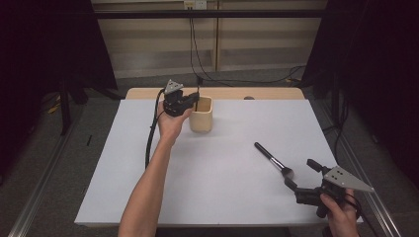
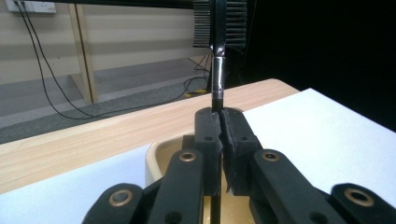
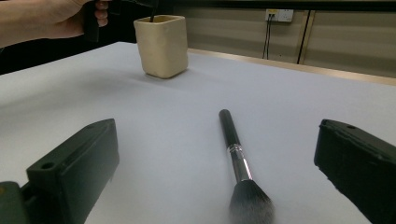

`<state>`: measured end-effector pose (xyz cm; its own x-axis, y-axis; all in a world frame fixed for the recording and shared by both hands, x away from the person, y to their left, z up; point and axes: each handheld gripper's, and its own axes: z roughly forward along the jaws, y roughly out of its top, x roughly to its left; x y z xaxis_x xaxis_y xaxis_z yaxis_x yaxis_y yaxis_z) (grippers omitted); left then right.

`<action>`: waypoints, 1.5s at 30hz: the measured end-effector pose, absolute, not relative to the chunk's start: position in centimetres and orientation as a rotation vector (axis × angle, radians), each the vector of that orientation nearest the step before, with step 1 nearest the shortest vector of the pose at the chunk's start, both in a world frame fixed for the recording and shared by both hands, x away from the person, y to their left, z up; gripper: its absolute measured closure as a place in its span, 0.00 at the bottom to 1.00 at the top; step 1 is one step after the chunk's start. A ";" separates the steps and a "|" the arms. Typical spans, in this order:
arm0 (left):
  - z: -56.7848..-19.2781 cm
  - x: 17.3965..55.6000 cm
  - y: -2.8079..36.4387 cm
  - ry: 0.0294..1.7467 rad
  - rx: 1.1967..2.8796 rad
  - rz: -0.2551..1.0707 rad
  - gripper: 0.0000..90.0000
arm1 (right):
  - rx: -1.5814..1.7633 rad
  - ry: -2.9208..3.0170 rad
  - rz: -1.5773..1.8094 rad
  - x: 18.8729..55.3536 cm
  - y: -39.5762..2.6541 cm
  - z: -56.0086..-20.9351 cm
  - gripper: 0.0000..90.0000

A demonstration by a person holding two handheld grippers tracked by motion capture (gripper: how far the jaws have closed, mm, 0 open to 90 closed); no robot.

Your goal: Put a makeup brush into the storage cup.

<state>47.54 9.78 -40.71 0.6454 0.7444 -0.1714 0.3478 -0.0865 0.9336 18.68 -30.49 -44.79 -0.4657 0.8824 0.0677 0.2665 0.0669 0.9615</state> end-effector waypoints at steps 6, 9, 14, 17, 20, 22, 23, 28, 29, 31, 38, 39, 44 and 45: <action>-40.7 47.5 9.8 0.900 1.706 0.411 0.95 | 1.145 1.788 1.420 18.7 -30.5 -44.8 0.00; -40.8 47.4 9.9 0.892 1.716 0.412 0.95 | 1.142 1.790 1.420 18.7 -30.5 -44.8 0.00; -40.9 47.4 9.9 0.892 1.711 0.425 0.89 | 1.139 1.792 1.420 18.7 -30.5 -44.8 0.00; -40.8 47.2 9.8 0.886 1.710 0.428 0.84 | 1.140 1.791 1.421 18.7 -30.5 -44.8 0.00; -40.7 47.1 9.9 0.882 1.704 0.422 0.78 | 1.141 1.791 1.422 18.7 -30.5 -44.8 0.00; -40.6 47.0 10.0 0.882 1.708 0.413 0.75 | 1.139 1.793 1.421 18.7 -30.5 -44.8 0.00; -40.5 46.9 10.1 0.881 1.708 0.409 0.72 | 1.139 1.793 1.421 18.7 -30.5 -44.8 0.00; -40.3 46.4 10.4 0.897 1.704 0.417 0.48 | 1.142 1.792 1.422 18.7 -30.5 -44.8 0.00; -40.2 46.3 10.4 0.898 1.701 0.417 0.44 | 1.142 1.793 1.422 18.7 -30.4 -44.8 0.00; -39.9 46.1 10.6 0.906 1.705 0.419 0.36 | 1.140 1.794 1.422 18.7 -30.4 -44.8 0.00; -39.0 44.9 10.8 0.915 1.687 0.426 0.11 | 1.136 1.796 1.417 18.8 -30.4 -44.8 0.00; -38.9 44.7 10.9 0.911 1.681 0.422 0.08 | 1.135 1.798 1.415 18.8 -30.4 -44.8 0.00; -38.7 43.9 11.1 0.896 1.688 0.429 0.01 | 1.142 1.791 1.417 18.7 -30.5 -44.8 0.00; -38.6 43.8 11.2 0.889 1.684 0.435 0.01 | 1.143 1.791 1.417 18.7 -30.5 -44.8 0.00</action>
<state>43.78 11.18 -38.59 0.6478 0.7451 -0.1587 0.3320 -0.0887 0.9391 18.74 -30.48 -44.78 -0.4656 0.8825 0.0661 0.2674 0.0691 0.9611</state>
